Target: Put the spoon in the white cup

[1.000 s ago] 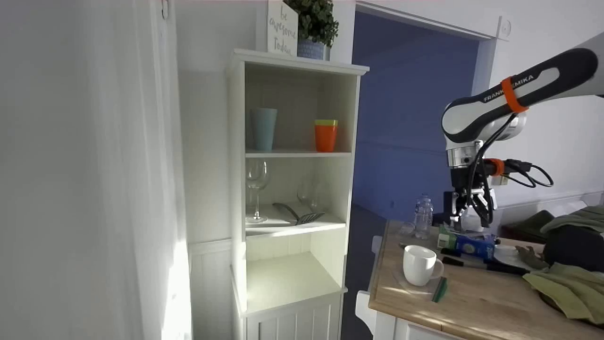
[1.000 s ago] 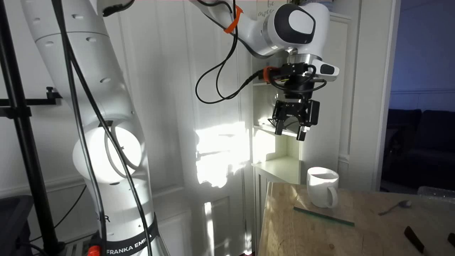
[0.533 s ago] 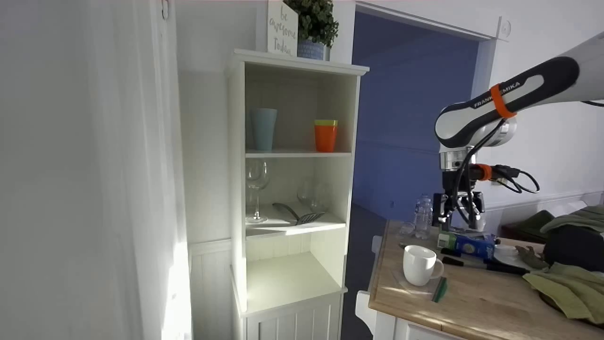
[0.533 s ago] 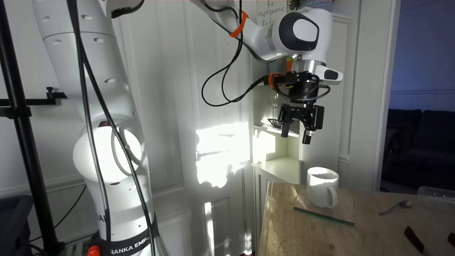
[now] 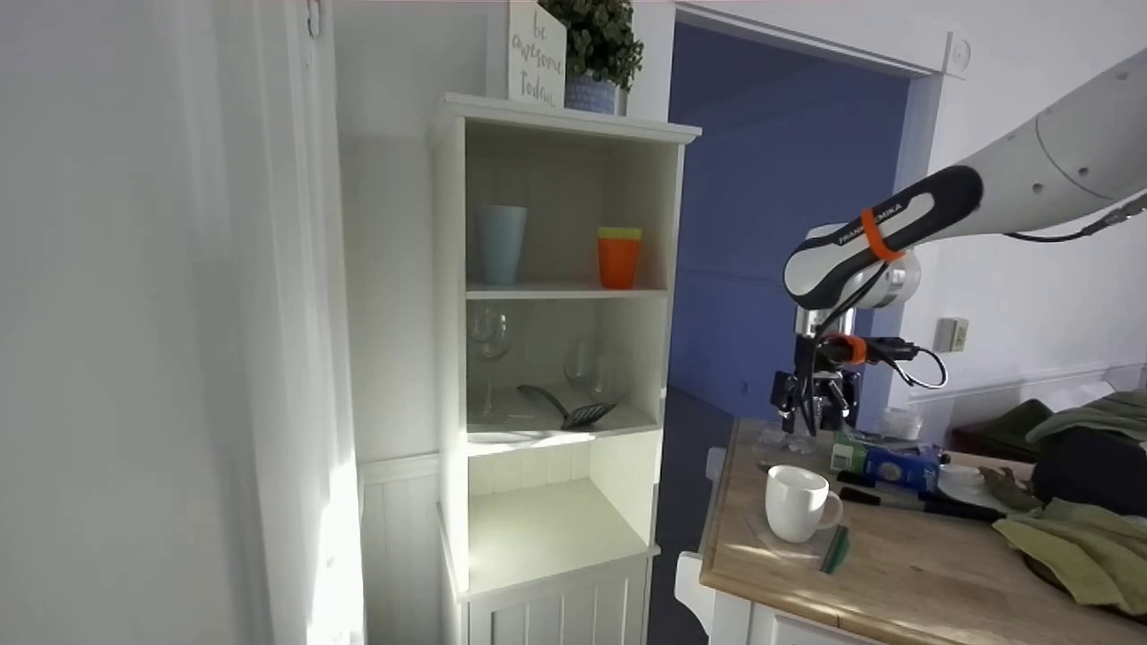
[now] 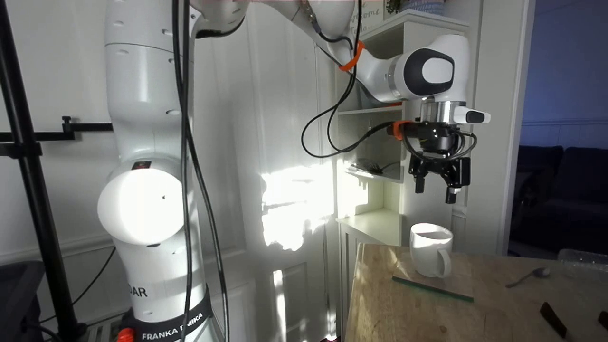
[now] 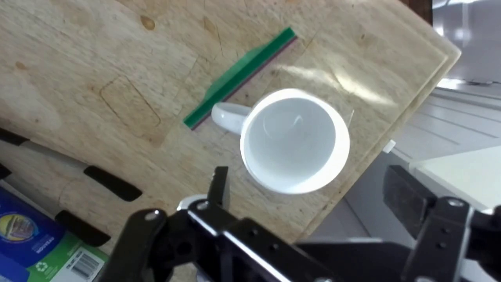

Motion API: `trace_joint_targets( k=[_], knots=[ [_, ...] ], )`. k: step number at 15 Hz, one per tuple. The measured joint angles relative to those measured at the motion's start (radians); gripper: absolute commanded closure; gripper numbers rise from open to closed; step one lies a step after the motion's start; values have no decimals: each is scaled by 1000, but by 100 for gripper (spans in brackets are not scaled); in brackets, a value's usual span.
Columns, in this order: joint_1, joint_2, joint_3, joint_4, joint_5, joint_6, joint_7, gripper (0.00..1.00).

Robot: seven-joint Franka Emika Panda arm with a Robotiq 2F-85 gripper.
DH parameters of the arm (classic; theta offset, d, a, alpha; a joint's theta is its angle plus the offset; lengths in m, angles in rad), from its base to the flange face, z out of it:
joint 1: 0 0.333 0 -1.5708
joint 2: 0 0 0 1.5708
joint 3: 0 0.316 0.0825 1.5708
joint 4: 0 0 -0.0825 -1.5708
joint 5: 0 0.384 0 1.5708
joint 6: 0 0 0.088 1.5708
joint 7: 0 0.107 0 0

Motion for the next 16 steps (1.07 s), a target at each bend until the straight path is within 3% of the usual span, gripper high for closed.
trace_joint_targets(
  k=[9,16],
  knots=[
    [-58,306,-17,225,1,233,-49,0],
    [-118,494,-7,349,36,316,-94,0]
  ],
)
